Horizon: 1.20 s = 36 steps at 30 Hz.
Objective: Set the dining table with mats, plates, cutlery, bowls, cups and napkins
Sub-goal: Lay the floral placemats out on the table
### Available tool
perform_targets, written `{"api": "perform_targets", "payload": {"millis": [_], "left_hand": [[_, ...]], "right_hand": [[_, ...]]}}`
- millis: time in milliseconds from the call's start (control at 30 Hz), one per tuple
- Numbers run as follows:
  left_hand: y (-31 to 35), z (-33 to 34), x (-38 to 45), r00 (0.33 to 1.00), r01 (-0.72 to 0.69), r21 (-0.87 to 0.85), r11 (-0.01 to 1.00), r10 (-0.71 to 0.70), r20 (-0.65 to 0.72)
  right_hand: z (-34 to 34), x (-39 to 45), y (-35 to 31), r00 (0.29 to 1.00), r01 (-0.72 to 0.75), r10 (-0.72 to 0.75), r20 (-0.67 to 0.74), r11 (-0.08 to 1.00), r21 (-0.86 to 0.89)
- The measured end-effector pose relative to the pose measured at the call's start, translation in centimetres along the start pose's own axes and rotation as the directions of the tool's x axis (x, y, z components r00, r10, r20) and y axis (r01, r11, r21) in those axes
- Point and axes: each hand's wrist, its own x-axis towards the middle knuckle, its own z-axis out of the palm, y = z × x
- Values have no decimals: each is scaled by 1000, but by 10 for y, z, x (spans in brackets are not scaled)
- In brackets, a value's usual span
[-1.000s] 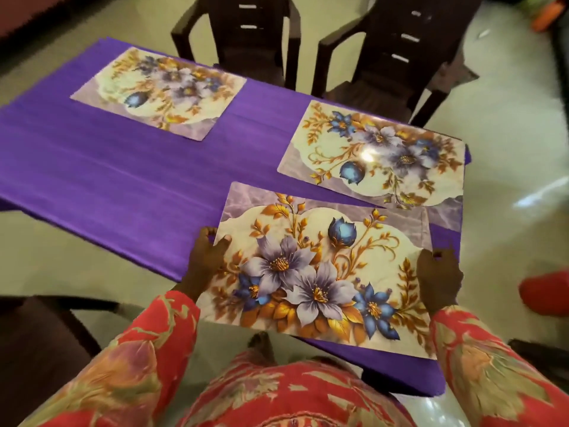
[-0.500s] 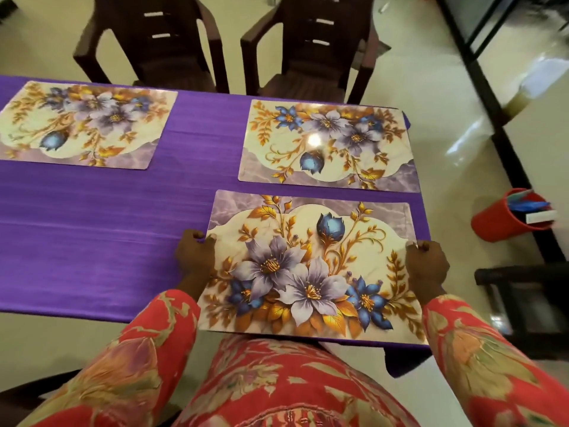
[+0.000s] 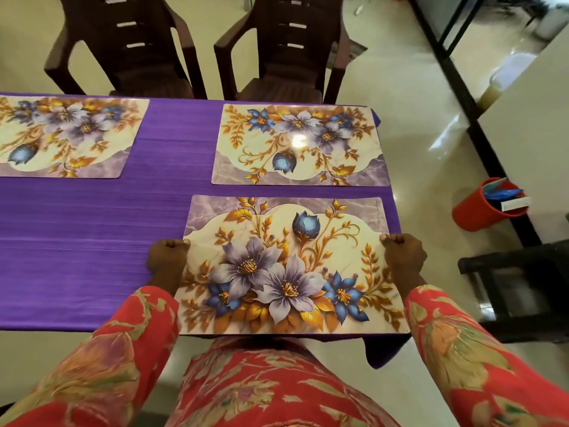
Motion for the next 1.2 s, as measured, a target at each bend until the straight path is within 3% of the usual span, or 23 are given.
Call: {"api": "perform_targets", "payload": {"millis": [467,833,1200], "left_hand": [[-11,-3,14,1000,28,-66,997,-27,13],[2,-27,33,994,4,101,995,6,-105],[-3,-52,59,994,-7,56,998,13,-109]], "right_hand": [[3,-3,-2,1000,1,-1,16,1000,13],[32,-29,-29,999,-8,7,49,1000,18],[59,-59,-45,1000,9,-9,-3,999,-33]]}}
